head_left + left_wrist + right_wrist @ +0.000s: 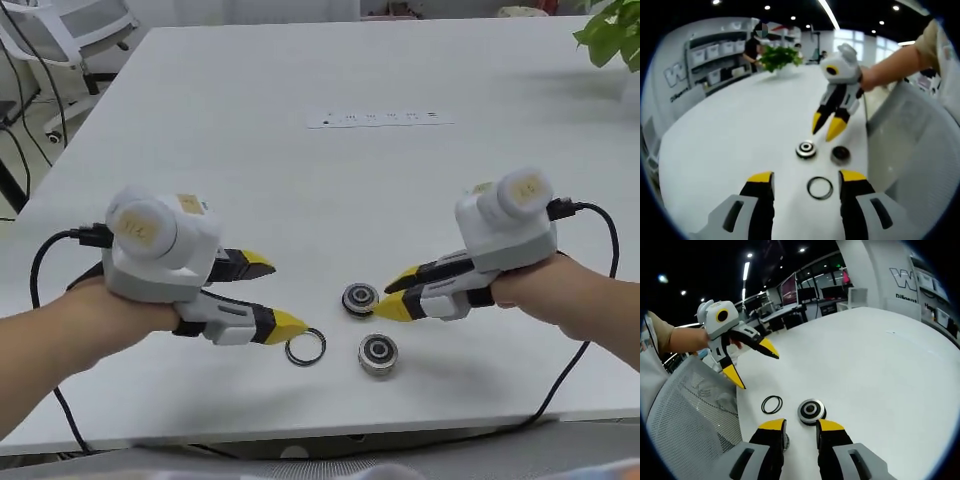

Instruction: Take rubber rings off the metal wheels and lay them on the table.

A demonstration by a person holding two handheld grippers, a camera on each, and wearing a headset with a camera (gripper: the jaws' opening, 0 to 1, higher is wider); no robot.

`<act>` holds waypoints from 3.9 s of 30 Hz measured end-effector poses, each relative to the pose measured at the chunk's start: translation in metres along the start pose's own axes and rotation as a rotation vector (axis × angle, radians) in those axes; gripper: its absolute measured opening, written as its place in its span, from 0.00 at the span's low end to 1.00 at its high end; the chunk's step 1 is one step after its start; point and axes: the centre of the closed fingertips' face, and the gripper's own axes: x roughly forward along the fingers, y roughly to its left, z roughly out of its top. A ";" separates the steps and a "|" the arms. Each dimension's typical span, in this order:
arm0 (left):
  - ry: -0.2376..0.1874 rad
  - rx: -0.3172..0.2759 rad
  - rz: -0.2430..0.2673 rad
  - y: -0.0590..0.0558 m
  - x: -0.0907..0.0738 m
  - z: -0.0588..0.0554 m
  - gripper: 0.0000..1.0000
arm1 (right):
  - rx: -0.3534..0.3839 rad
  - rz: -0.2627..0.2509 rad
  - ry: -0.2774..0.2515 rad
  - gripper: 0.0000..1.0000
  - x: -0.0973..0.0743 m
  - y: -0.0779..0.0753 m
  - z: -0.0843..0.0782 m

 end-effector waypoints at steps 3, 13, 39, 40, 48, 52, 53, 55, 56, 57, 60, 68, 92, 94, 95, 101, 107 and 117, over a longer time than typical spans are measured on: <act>0.004 0.010 -0.005 0.003 0.006 0.003 0.52 | -0.009 -0.007 0.007 0.21 0.000 -0.003 -0.002; 0.028 0.017 -0.019 0.006 0.027 0.003 0.50 | -0.039 -0.022 0.036 0.21 0.005 -0.014 -0.012; 0.052 0.010 -0.078 0.000 0.068 0.007 0.44 | -0.032 -0.021 0.036 0.22 0.014 -0.022 -0.016; 0.052 0.010 -0.080 0.000 0.069 0.008 0.44 | -0.031 -0.020 0.036 0.22 0.014 -0.022 -0.016; 0.053 0.015 -0.092 0.000 0.078 0.010 0.40 | -0.027 -0.014 0.028 0.22 0.015 -0.020 -0.015; 0.055 0.018 -0.097 0.000 0.083 0.010 0.39 | -0.030 -0.012 0.029 0.22 0.015 -0.019 -0.015; 0.055 0.018 -0.098 -0.001 0.083 0.010 0.38 | -0.030 -0.012 0.029 0.22 0.015 -0.019 -0.015; 0.054 0.020 -0.098 -0.001 0.085 0.011 0.37 | -0.028 -0.010 0.029 0.22 0.015 -0.019 -0.015; 0.054 0.022 -0.099 -0.001 0.085 0.011 0.37 | -0.028 -0.010 0.030 0.22 0.015 -0.019 -0.016; 0.054 0.023 -0.099 -0.001 0.086 0.012 0.36 | -0.029 -0.011 0.031 0.22 0.015 -0.020 -0.016; 0.054 0.026 -0.102 -0.002 0.088 0.013 0.34 | -0.026 -0.009 0.032 0.22 0.015 -0.019 -0.017; 0.060 0.046 -0.110 -0.004 0.093 0.015 0.28 | -0.025 -0.008 0.034 0.22 0.015 -0.021 -0.019; 0.055 0.075 -0.067 -0.004 0.096 0.012 0.14 | -0.033 -0.009 0.028 0.22 0.021 -0.023 -0.017; 0.049 0.071 -0.066 -0.005 0.096 0.012 0.14 | -0.034 -0.009 0.026 0.22 0.021 -0.022 -0.017; 0.048 0.070 -0.066 -0.005 0.095 0.012 0.14 | -0.035 -0.009 0.025 0.22 0.022 -0.022 -0.016; 0.045 0.064 -0.064 -0.004 0.095 0.012 0.14 | -0.056 -0.019 0.018 0.23 0.023 -0.018 -0.014; 0.039 0.056 -0.060 -0.005 0.094 0.012 0.14 | -0.091 -0.029 0.000 0.26 0.026 -0.018 -0.008; 0.038 0.051 -0.055 -0.005 0.094 0.012 0.14 | -0.184 -0.055 0.024 0.26 0.033 -0.021 -0.007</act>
